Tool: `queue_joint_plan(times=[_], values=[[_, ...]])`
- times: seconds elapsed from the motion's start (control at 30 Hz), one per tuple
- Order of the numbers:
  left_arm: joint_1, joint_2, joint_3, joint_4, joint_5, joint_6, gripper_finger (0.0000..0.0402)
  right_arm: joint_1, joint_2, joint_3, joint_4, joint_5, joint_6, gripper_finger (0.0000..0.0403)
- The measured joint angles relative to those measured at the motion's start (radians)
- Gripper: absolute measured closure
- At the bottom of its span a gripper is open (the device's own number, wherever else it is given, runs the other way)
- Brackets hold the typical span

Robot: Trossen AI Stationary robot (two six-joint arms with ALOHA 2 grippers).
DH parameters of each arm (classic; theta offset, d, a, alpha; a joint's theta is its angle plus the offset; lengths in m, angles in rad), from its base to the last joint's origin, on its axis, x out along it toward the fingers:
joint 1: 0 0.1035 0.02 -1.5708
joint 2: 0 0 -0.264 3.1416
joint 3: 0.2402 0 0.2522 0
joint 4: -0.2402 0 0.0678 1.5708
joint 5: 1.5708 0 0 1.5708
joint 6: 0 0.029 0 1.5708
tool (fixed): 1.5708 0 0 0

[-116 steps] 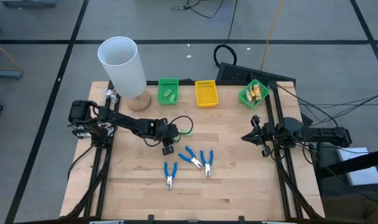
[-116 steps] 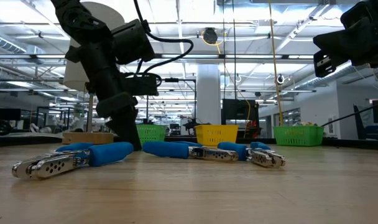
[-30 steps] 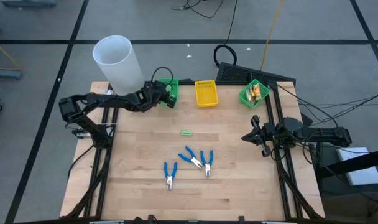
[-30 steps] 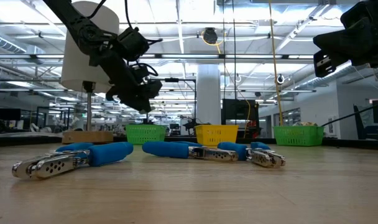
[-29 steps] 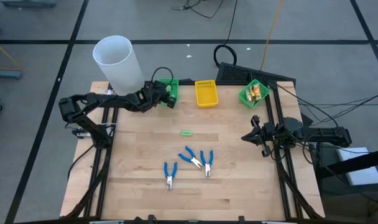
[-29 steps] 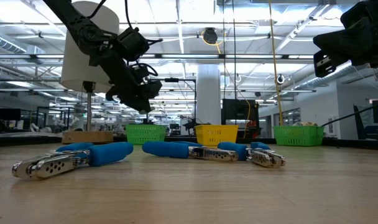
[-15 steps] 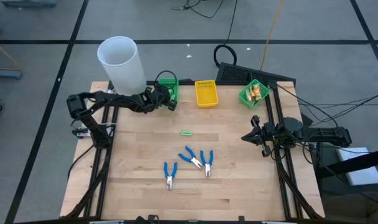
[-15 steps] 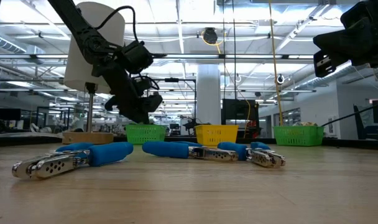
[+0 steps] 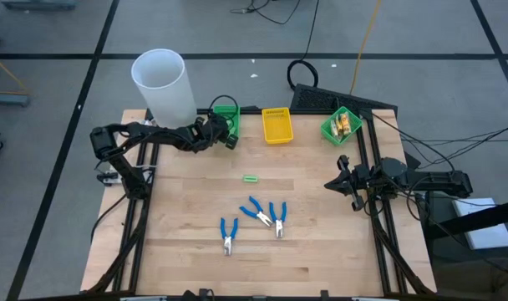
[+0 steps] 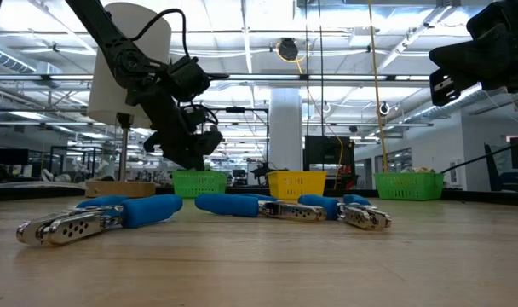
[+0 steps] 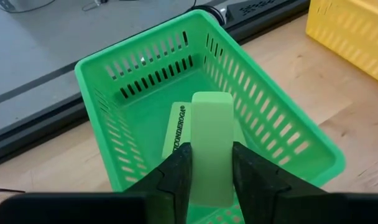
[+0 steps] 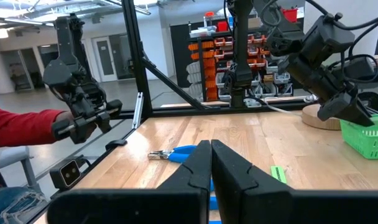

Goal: Pick & Place School Supplies
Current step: Put the green eraser into the left green bin

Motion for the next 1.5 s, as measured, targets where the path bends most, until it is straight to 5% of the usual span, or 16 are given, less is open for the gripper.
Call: queue_joint_plan(times=[0.67, 1.5], values=[[-0.001, -0.001, 0.000, 0.006, 0.037, 0.029, 0.0219, 0.000, 0.000, 0.000, 0.000, 0.000, 0.000, 0.0399], [-0.274, -0.035, 0.000, 0.195, 0.438, 0.284, 0.0215, 0.000, 0.000, 0.000, 0.000, 0.000, 0.000, 0.0399]])
